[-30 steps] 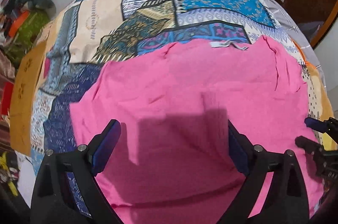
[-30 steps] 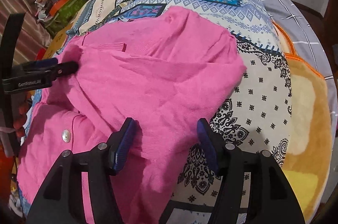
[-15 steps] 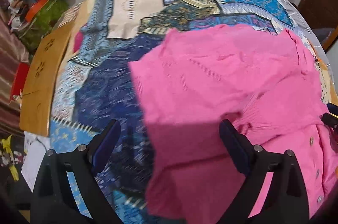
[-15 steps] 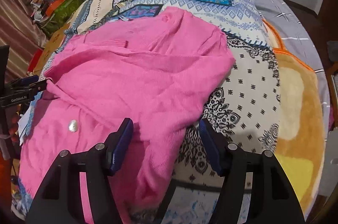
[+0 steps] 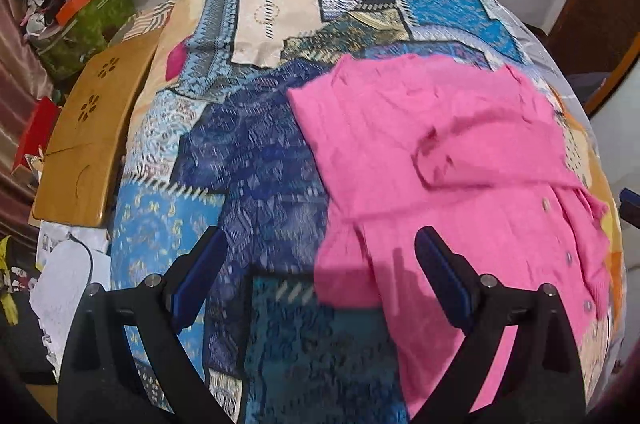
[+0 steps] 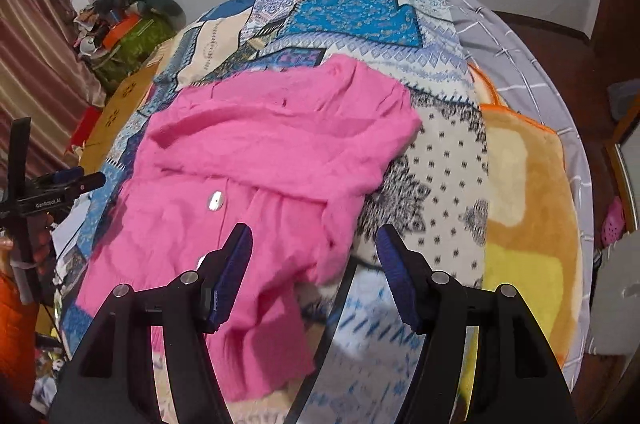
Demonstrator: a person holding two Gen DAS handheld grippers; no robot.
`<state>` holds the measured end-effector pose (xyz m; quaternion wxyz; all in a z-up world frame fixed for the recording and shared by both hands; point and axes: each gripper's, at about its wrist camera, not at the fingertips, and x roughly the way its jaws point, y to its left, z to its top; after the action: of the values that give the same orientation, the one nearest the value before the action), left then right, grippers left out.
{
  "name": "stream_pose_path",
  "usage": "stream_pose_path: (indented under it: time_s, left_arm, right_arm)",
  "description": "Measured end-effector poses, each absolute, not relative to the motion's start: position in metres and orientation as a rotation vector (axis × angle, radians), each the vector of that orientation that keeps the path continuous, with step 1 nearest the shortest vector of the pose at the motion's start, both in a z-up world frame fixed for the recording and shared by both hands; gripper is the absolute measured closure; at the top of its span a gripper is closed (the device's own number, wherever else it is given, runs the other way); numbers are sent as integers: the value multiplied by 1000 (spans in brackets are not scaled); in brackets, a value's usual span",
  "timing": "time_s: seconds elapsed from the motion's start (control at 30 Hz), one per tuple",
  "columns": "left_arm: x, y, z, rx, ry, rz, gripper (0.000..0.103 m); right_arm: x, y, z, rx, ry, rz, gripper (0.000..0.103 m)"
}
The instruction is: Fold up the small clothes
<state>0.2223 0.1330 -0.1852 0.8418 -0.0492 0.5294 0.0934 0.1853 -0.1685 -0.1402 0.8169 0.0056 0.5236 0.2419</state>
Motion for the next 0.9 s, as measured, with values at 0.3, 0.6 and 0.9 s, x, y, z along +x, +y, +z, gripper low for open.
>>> stream_pose_path:
  time_s: [0.3,0.6,0.9]
  left_arm:
    - [176,114,-194,-108,1156,117,8]
    - [162,93,-210,-143,1208,30,7]
    - [166,91,-215,-323,1201,-72,46]
  right_arm:
    - [149,-157,-160,38,1171,563,42]
    - [134,-146,-176,60,1176,588,59]
    - [131,-146,-172,81,1120,617,89]
